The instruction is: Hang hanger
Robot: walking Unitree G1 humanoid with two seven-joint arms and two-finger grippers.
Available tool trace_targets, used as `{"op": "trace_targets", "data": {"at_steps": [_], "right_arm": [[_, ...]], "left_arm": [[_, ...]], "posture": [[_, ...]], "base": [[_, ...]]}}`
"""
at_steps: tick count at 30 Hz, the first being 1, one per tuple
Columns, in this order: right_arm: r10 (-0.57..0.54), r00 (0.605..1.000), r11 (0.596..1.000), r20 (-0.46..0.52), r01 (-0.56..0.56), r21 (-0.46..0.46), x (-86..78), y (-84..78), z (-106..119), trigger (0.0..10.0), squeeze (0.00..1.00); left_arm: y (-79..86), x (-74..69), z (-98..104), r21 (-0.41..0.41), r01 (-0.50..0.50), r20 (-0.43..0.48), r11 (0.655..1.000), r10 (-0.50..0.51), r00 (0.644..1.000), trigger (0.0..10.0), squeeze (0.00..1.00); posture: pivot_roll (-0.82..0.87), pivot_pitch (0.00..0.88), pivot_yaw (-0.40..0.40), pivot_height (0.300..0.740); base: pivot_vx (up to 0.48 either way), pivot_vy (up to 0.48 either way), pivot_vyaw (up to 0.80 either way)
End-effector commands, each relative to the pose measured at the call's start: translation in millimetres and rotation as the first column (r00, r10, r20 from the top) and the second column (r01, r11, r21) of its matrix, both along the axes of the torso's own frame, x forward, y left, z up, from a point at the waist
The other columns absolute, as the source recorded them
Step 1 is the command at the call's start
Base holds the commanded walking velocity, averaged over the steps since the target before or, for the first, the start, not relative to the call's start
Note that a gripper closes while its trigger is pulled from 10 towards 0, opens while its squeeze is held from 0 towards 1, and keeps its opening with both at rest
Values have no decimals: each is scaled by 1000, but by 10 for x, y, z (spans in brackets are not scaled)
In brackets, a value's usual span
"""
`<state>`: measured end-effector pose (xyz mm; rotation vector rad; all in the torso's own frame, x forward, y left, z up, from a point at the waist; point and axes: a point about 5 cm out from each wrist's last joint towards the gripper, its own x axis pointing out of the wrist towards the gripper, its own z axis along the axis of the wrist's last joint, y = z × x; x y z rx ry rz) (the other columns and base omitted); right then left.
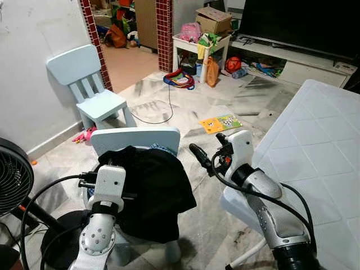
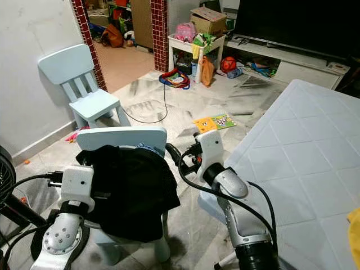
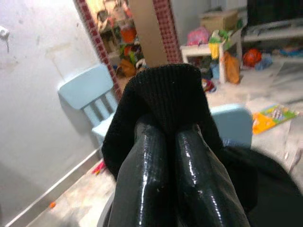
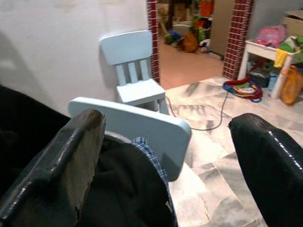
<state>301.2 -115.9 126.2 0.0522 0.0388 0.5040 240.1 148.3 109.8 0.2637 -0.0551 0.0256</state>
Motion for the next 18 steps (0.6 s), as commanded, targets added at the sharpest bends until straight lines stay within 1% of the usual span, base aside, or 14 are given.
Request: {"op": "trace_targets", "data": {"at_steps": [1,7,8,9,11,12,14,16,17,18], "right_arm": [[-48,999,998,21,47,34,36,-40,56,10000,0],[-100,994,992,35,97,79,53,-43,77,10000,0],[-116,992,989,43,112,98,56,-51,88,10000,0],[-152,986,979,68,141,147,59,-67,124,10000,0],[-161,984,976,74,147,160,59,-71,133,10000,0],[-184,979,973,89,169,154,53,-90,132,10000,0],[-205,974,974,99,194,114,9,-133,89,10000,0],[-197,976,976,94,186,113,-48,-175,53,10000,0],[-195,976,976,93,184,117,-65,-189,47,10000,0],[-197,978,969,69,183,167,-110,-245,16,10000,0]], "left_arm": [[-72,40,156,-21,31,54,999,-30,998,10000,0],[-110,87,165,-43,36,56,998,-34,998,10000,0],[-112,91,158,-46,36,55,998,-33,998,10000,0],[-110,98,152,-53,32,54,998,-29,998,10000,0],[-110,100,150,-54,31,54,998,-28,998,10000,0],[-102,102,140,-55,29,53,998,-26,998,10000,0],[-53,85,110,-59,16,43,998,-13,999,10000,0],[-2,48,89,-61,3,30,998,-1,1000,10000,0],[11,36,84,-62,0,27,998,2,1000,10000,0],[56,0,66,-57,-16,18,998,17,1000,10000,0]], "posture": [[-71,0,24,740],[-73,0,27,740],[-71,0,27,740],[-69,0,26,740],[-69,0,26,740],[-64,0,26,740],[-65,0,28,740],[-67,0,29,740],[-67,0,29,740],[-69,0,28,740]], "base": [[0,0,0],[0,0,0],[0,0,0],[0,0,0],[0,0,0],[0,0,0],[0,0,0],[0,0,0],[0,0,0],[0,0,0]]}}
